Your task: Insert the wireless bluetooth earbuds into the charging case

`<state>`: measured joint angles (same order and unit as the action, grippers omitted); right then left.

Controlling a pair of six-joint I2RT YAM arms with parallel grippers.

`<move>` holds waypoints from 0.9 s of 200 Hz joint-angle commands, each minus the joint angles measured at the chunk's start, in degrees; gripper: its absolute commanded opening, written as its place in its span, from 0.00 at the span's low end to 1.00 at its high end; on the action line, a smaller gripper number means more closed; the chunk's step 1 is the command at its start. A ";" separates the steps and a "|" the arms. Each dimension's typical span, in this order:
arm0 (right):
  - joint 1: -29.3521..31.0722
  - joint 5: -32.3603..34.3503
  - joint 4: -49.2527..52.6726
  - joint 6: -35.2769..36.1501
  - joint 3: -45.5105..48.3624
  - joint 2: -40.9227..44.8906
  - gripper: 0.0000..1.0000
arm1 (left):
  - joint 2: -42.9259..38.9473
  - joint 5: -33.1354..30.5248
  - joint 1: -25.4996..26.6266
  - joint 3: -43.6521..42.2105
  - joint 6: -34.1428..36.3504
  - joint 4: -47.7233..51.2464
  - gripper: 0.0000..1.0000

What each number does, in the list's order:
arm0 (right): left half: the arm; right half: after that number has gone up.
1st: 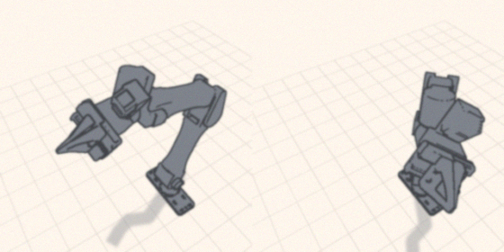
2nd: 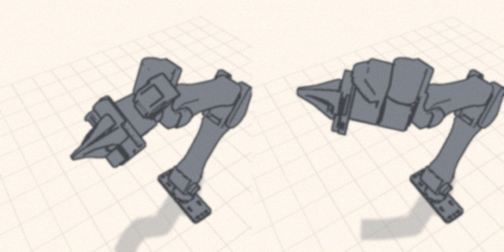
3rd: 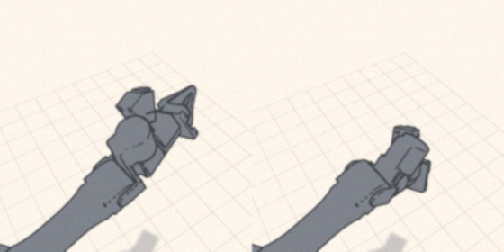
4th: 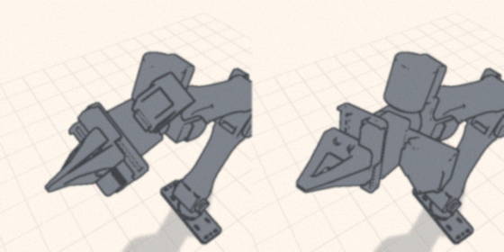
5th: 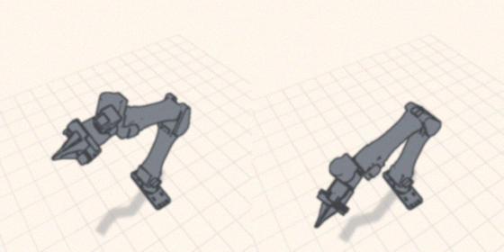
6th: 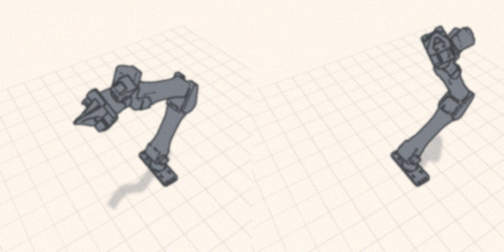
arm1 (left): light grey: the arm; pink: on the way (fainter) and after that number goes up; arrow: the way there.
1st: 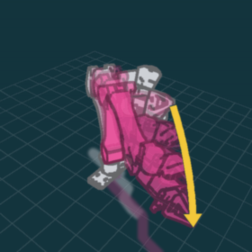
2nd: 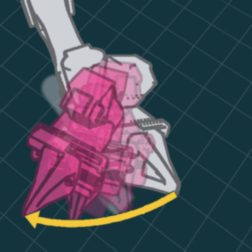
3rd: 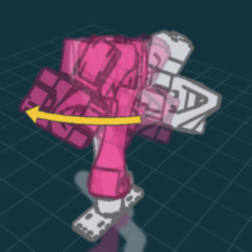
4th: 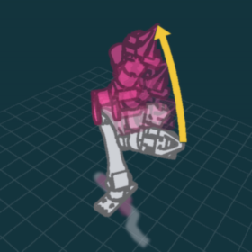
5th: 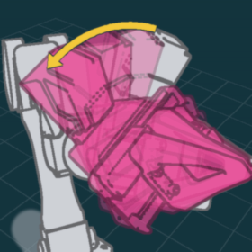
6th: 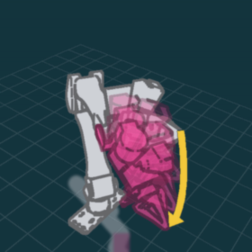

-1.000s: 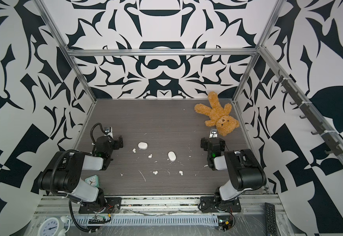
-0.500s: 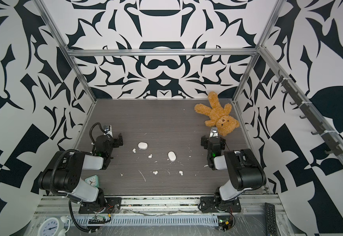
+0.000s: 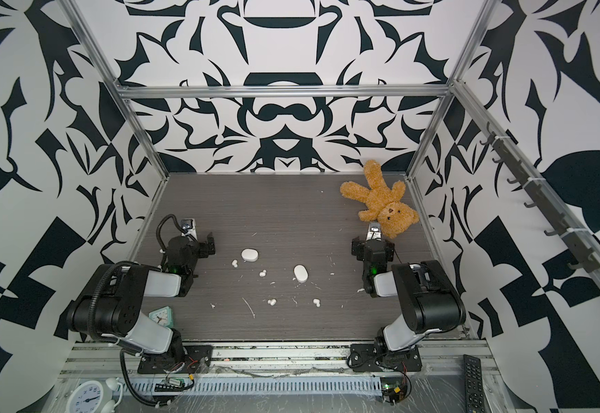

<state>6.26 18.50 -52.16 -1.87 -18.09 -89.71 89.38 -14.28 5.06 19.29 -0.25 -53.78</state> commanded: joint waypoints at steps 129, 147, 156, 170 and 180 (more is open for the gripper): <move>11.49 11.04 59.96 -31.94 -22.14 38.32 1.00 | -36.75 -13.69 11.07 18.50 -31.78 55.95 0.99; 12.01 4.17 62.45 -36.91 -23.83 37.81 1.00 | -43.34 -11.12 11.02 20.00 -41.49 67.25 0.99; 12.83 1.79 65.76 -38.28 -26.24 36.51 1.00 | -46.61 -9.44 10.94 20.71 -45.34 71.44 0.99; 16.51 0.69 72.05 -40.01 -30.98 33.09 1.00 | -49.61 -3.54 10.55 21.53 -42.09 72.94 0.99; 20.79 1.19 78.00 -41.81 -35.47 29.20 1.00 | -49.87 -1.90 10.46 24.20 -40.18 77.46 0.99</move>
<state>20.75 24.64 11.53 -36.91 -44.97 -54.63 41.47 -22.79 15.99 39.57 -35.38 7.40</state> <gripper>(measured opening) 0.997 0.990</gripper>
